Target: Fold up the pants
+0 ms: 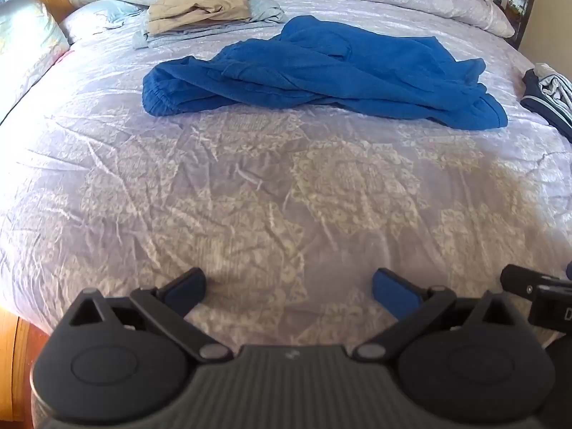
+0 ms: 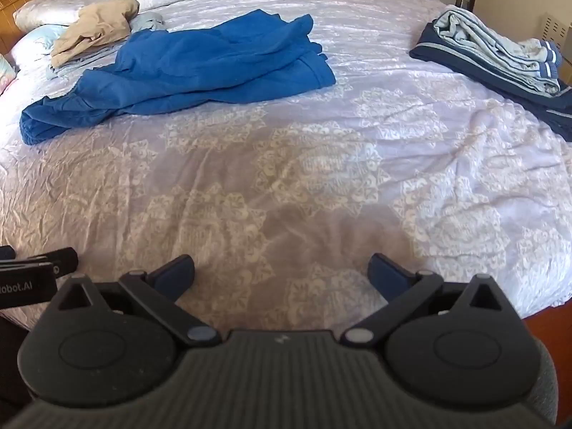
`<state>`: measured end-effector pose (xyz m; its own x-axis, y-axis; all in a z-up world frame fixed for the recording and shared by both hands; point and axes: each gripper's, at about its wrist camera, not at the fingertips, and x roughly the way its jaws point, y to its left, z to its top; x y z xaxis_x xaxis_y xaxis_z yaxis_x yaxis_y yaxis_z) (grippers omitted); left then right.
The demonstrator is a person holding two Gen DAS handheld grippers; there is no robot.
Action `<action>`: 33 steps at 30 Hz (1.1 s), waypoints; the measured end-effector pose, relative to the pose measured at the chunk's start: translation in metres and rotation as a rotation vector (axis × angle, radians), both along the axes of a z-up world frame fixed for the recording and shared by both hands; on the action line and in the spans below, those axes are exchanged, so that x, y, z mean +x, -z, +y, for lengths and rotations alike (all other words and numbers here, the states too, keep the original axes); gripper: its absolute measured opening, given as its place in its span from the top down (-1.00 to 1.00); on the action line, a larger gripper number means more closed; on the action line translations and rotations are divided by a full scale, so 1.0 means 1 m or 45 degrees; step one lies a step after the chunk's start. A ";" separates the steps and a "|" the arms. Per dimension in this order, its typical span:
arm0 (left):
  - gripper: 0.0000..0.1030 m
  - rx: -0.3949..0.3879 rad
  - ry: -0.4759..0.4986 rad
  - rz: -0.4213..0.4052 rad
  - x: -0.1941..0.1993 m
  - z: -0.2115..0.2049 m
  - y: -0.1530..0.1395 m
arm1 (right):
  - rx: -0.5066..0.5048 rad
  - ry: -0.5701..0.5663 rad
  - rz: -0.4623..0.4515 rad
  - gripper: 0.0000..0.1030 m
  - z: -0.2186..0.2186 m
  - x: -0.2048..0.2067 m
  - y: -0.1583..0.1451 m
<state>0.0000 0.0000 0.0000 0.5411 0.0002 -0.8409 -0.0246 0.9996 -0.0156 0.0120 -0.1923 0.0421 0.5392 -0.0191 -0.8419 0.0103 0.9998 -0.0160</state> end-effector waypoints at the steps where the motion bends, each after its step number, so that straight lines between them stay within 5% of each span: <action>1: -1.00 0.000 0.000 0.000 0.000 0.000 0.000 | -0.002 0.000 0.000 -1.00 0.001 0.000 0.000; 33: -1.00 0.025 0.012 -0.007 -0.003 -0.003 -0.001 | 0.012 -0.001 -0.016 -1.00 -0.001 -0.002 0.002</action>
<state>-0.0026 -0.0027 0.0011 0.5456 0.0118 -0.8380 -0.0154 0.9999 0.0041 0.0097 -0.1933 0.0403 0.5498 -0.0107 -0.8352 0.0095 0.9999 -0.0066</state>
